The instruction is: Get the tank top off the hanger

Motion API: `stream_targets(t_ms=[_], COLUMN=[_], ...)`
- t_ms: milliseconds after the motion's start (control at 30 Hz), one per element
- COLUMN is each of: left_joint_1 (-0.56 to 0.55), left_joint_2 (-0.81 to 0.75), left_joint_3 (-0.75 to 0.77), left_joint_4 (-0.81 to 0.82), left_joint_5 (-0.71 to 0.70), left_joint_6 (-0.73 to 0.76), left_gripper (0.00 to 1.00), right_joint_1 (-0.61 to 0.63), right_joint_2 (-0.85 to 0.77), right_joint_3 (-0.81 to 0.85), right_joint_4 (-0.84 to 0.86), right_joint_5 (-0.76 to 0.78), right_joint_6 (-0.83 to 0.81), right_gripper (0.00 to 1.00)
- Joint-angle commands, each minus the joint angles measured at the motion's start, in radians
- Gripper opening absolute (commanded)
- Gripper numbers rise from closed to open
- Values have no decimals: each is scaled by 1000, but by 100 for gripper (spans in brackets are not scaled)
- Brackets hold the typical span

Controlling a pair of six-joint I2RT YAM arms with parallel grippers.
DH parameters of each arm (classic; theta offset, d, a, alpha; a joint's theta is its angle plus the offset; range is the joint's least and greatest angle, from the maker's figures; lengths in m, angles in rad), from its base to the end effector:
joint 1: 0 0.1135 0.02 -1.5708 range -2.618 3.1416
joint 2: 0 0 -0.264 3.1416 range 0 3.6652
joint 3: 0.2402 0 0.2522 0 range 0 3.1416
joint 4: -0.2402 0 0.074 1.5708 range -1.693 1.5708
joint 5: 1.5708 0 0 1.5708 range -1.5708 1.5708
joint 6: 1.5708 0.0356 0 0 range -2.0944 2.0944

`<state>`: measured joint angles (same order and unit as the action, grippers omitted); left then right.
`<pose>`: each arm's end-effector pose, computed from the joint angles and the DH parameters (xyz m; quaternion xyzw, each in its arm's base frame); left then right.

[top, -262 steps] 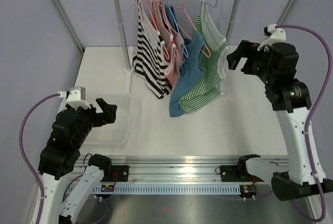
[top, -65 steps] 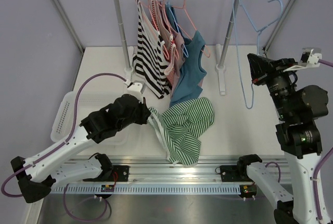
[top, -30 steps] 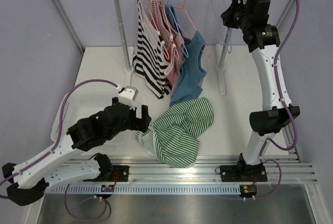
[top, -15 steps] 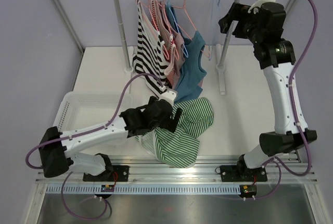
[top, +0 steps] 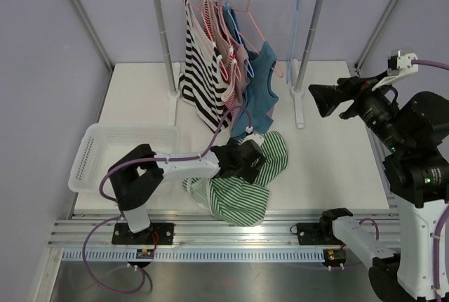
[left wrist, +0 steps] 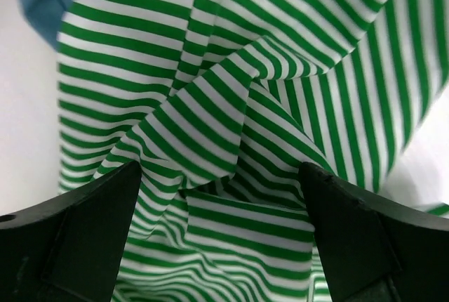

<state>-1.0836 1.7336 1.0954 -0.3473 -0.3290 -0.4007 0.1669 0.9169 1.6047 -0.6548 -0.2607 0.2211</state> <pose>0.1762 -0.3081 0.1865 0.2718 0.9058 -0.0768 0.3157 0.1158 0.0288 0.5285 -0.0747 0.6917 0.2261 0.6818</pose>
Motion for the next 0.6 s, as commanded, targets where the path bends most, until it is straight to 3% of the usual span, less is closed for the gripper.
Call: stream_targets(t_ms=[0, 67, 133, 167, 200, 267, 433, 567], left_joint_1=[-4, -4, -4, -4, -4, -6, -10, -13], left_joint_2=[69, 96, 103, 96, 87, 41, -129, -360], left_joint_3=[32, 18, -30, -49, -60, -95, -134, -111], left_joint_4=[73, 97, 132, 161, 165, 169, 113, -14], left_joint_5=[8, 16, 44, 47, 45, 44, -16, -126], left_joint_6=[-36, -50, -62, -73, -95, -105, -133, -142], left_gripper=[99, 89, 71, 36, 21, 3, 0, 0], right_joint_1=[-4, -3, -4, -4, -4, -4, -4, -4], right_joint_2=[-44, -73, -110, -130, -136, -145, -165, -171], right_joint_3=[-51, -63, -83, -83, -84, -78, -75, -85], right_joint_4=[29, 35, 47, 49, 46, 32, 29, 30], right_joint_5=[-167, -189, -207, -210, -209, -198, -187, -175], right_joint_6=[21, 29, 37, 35, 34, 29, 24, 24], right_gripper=[100, 99, 100, 100, 100, 99, 99, 100])
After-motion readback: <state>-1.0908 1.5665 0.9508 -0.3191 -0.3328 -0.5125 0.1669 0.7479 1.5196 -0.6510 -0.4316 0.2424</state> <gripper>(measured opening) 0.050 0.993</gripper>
